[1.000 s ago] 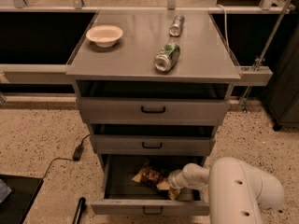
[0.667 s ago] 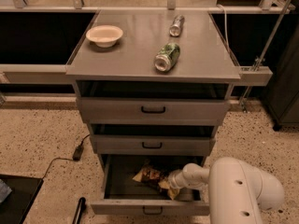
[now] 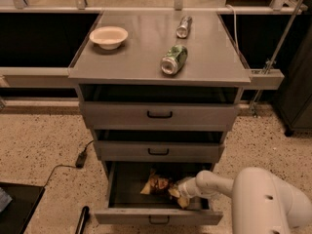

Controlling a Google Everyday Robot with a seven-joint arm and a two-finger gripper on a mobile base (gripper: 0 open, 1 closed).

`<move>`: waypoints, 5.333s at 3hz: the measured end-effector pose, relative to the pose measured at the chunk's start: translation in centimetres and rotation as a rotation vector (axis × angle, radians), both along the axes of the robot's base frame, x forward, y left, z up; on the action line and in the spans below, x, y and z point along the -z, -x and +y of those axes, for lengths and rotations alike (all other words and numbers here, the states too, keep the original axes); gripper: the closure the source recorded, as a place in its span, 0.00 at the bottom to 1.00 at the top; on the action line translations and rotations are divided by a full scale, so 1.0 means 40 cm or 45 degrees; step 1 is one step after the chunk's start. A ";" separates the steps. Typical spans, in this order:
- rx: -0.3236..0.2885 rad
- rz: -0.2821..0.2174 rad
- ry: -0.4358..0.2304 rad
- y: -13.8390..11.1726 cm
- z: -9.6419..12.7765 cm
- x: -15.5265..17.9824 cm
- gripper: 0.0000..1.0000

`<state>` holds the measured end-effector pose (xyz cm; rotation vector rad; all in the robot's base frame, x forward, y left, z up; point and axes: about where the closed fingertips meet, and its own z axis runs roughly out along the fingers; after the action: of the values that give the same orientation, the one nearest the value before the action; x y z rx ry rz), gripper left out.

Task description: Pick brown chip bag from bottom drawer and place on counter

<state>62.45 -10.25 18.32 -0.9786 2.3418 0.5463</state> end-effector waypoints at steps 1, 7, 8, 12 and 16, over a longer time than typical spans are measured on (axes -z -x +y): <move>-0.076 -0.160 -0.071 0.039 -0.016 -0.183 1.00; -0.148 -0.684 -0.184 0.230 -0.093 -0.805 1.00; -0.207 -0.874 -0.160 0.252 -0.101 -1.095 1.00; -0.296 -1.171 -0.071 0.252 -0.075 -1.486 1.00; -0.577 -1.646 0.117 0.272 0.054 -2.080 1.00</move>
Offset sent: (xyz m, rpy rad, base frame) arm -0.1096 -0.0562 0.2502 0.1437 -0.4728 0.0900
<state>51.57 -8.10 101.54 -1.3410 1.0006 -0.0909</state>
